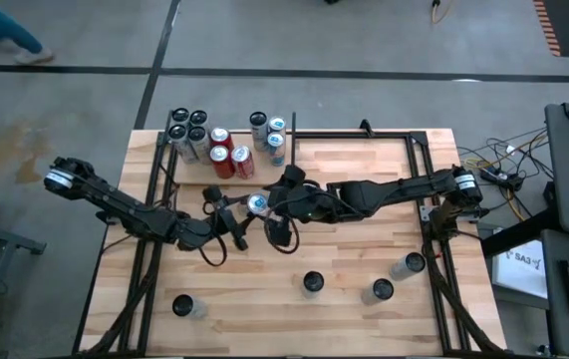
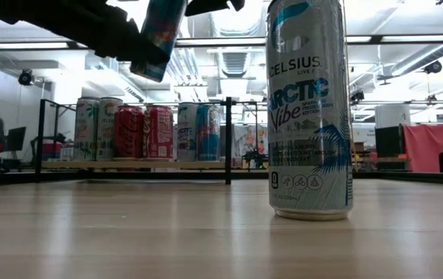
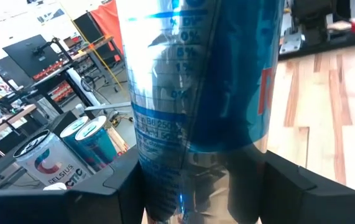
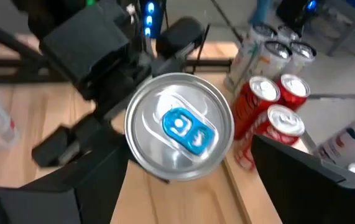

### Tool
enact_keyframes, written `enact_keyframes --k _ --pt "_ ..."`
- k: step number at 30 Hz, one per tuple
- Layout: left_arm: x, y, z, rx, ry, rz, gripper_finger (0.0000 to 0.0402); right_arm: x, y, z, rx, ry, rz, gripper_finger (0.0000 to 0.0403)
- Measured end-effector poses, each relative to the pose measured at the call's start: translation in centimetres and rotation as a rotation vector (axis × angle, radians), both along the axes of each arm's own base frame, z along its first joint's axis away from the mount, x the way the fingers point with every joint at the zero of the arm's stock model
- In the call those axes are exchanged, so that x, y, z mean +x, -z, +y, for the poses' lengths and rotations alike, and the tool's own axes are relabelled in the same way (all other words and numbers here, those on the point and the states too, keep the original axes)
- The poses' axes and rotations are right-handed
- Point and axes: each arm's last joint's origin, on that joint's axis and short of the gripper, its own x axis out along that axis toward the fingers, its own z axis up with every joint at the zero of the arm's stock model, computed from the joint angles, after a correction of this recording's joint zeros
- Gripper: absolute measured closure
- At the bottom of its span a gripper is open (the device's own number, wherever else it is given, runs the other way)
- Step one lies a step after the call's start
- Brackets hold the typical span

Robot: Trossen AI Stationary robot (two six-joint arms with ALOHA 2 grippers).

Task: Place canned beverage on shelf
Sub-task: Put the blue and silver soda can on the shelf aligned with the other blue and silver soda cans

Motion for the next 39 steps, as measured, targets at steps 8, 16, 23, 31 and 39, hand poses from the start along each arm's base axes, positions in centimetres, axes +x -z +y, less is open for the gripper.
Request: enact_keyframes --k 8,16,23,31,39 --pt "0.4 0.7 0.3 -0.006 -0.019 0.024 0.0194 -0.1 -1.2 -0.1 -0.031 -0.007 0.103 0.0070" --pt "0.7 1.2 0.4 -0.004 -0.025 0.038 0.0194 1.9 -0.9 -0.6 -0.061 -0.006 0.193 0.0074" --pt "0.6 1.0 0.4 -0.005 -0.032 0.031 0.0194 3.1 -0.8 -1.1 -0.068 0.000 0.237 0.0079" --pt "0.6 0.9 0.4 -0.008 -0.037 0.020 0.0194 3.4 -1.2 -1.2 -0.061 -0.005 0.248 0.0155" --pt "0.6 0.8 0.5 -0.003 -0.076 0.007 0.0116 3.3 -1.2 -1.4 -0.051 -0.002 0.254 0.0173"
